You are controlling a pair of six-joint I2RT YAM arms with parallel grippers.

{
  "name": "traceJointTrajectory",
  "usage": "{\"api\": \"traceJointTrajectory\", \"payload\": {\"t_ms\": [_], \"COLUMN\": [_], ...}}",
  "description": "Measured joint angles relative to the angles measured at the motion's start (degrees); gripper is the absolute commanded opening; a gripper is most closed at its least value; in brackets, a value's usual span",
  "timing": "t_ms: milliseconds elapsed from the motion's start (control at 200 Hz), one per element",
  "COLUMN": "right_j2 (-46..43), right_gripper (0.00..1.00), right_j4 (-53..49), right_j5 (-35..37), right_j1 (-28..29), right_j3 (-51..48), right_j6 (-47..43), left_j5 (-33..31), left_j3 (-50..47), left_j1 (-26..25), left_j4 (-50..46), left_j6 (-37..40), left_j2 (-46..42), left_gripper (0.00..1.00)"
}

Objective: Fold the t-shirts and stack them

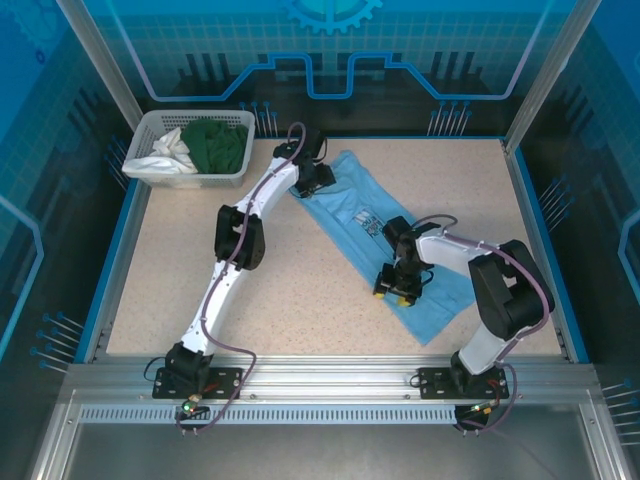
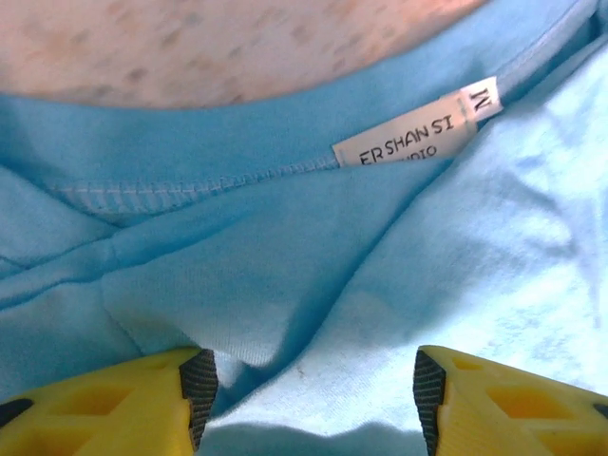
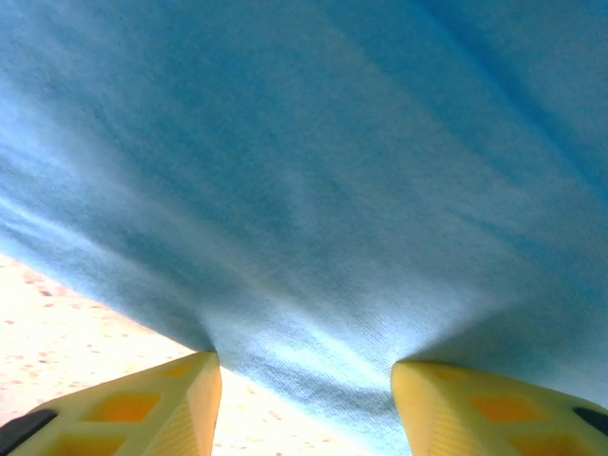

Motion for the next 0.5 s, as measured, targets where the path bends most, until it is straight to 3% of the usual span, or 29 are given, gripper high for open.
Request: {"api": "traceJointTrajectory", "payload": {"t_ms": [220, 500], "right_j2": [3.69, 19.17], "right_gripper": [0.54, 0.54], "right_j4": [2.29, 1.90], "right_j5": [-4.31, -9.90], "right_j1": [5.68, 16.44], "right_j3": [4.13, 24.52], "right_j6": [6.86, 12.76], "left_j5": [5.51, 6.25], "left_j3": [0.07, 0.11], "left_j1": [0.42, 1.29], "left_j4": [12.50, 21.77], "left_j6": [-1.33, -0.68], "left_j2": [1.90, 2.29], "left_gripper": [0.76, 0.96]}}
